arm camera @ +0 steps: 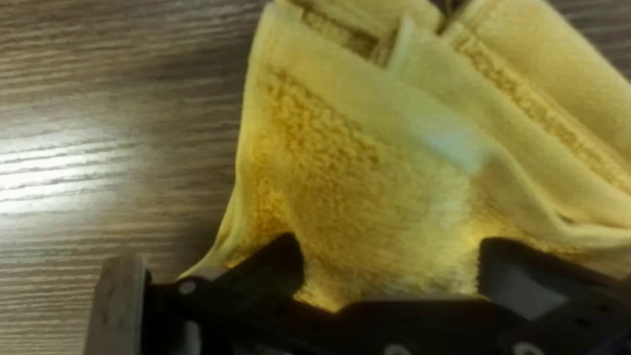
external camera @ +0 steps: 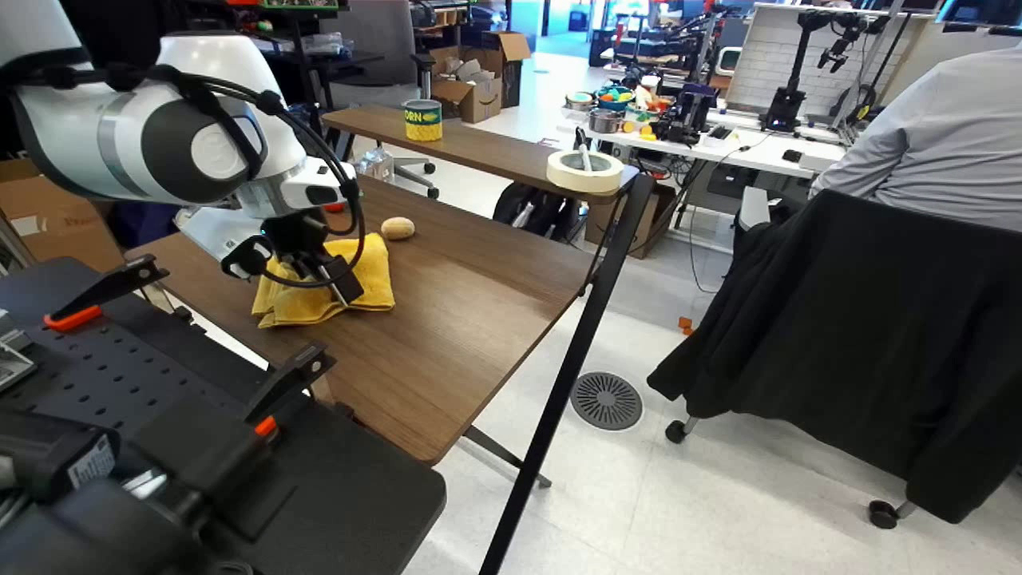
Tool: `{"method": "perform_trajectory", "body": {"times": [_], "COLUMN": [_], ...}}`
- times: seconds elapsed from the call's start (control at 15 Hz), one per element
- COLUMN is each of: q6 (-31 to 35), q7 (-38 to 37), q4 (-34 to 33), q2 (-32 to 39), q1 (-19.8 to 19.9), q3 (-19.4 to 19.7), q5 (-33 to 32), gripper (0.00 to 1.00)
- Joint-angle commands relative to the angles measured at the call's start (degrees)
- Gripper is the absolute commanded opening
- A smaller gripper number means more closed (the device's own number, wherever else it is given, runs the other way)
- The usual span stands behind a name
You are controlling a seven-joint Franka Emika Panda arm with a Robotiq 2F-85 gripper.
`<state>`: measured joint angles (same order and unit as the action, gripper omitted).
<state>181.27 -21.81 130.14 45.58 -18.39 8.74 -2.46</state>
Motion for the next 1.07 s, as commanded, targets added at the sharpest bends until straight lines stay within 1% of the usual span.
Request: {"method": "perform_trajectory", "body": {"times": [0.0, 0.2, 0.27, 0.33, 0.53, 0.6, 0.67, 0.8, 0.93, 1.0], "q6": [-0.09, -0.09, -1.46, -4.0, -7.67, -8.35, -8.96, -7.95, -7.08, -7.06], "q7": [3.2, 3.32, 4.03, 5.48, 8.8, 9.8, 10.35, 10.21, 8.52, 7.47], "q4": [-0.18, -0.23, -0.74, -1.63, -3.41, -3.59, -3.82, -4.01, -4.68, -5.32], "q2": [0.06, 0.07, -0.21, -0.74, 0.18, 0.78, 1.18, 2.28, 3.31, 3.88], "q1": [-0.45, -0.37, 1.41, 5.62, 8.28, 8.19, 7.54, 3.32, -2.94, -6.8], "q3": [0.04, 0.36, -0.56, -3.83, -8.13, -9.95, -10.55, -10.81, -9.57, -8.45], "q5": [3.82, 3.83, 3.58, 3.72, 4.25, 3.98, 3.85, 3.35, 3.08, 2.93], "gripper": [1.0, 1.0, 1.0, 1.0, 1.0, 1.0, 1.0, 1.0, 1.0, 1.0]}}
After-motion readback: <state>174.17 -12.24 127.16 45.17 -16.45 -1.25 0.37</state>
